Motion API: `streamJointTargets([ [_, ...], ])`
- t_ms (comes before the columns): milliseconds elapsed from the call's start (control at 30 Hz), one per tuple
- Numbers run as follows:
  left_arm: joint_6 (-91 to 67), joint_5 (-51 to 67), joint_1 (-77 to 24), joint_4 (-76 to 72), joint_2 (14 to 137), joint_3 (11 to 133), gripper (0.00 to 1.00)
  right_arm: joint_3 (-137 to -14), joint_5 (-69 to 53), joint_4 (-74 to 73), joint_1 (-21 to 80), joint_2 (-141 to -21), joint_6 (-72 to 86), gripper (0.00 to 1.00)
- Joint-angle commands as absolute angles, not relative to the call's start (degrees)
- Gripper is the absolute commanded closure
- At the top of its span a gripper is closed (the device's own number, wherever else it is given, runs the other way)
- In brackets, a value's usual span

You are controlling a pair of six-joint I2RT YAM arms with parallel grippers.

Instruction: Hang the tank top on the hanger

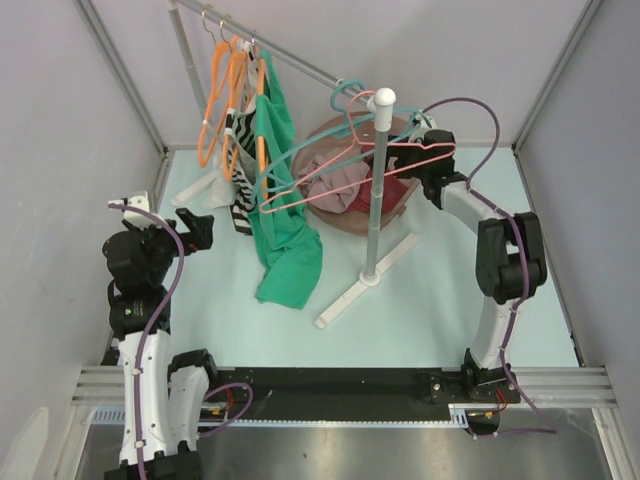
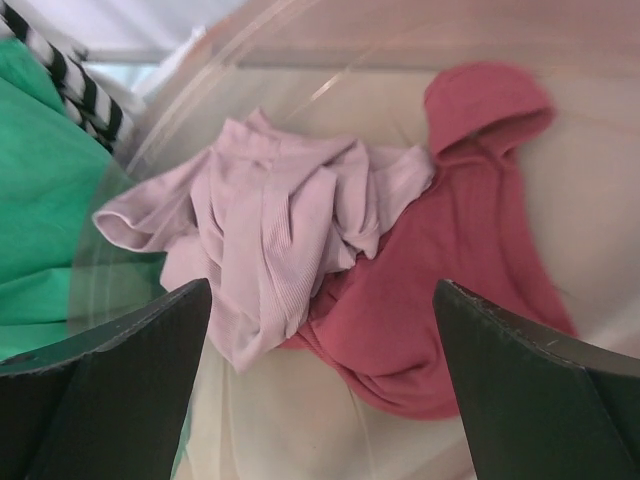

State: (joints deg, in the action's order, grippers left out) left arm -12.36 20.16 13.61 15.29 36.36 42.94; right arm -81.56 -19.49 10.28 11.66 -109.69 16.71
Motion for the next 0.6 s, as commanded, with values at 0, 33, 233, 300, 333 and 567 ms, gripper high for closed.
streamJointTargets([
  [0,-11.6,20.7,13.3,13.9,36.1,43.0,0.01,-85.3,-21.2,14.8,13.2,-115.4,17.8,0.02],
  [33,-11.6,20.7,13.2,13.8,36.3,43.0,0.0,-85.6,-21.4,15.5,13.8,-116.2,18.0,0.03],
  [233,-11.7,20.3,13.1,14.1,36.2,43.1,0.01,-89.8,-20.7,15.2,16.3,-121.5,18.4,0.05],
  [300,-11.8,20.0,13.0,14.2,36.2,43.2,0.01,-91.7,-20.0,14.2,17.3,-122.5,17.9,0.06],
  [333,-12.0,20.2,13.0,14.2,36.3,43.2,0.0,-92.4,-18.7,13.0,17.6,-123.6,17.6,0.06],
  [567,-11.9,20.6,12.7,14.2,36.6,43.3,0.01,-96.4,-11.6,7.8,20.1,-126.6,15.2,0.07],
])
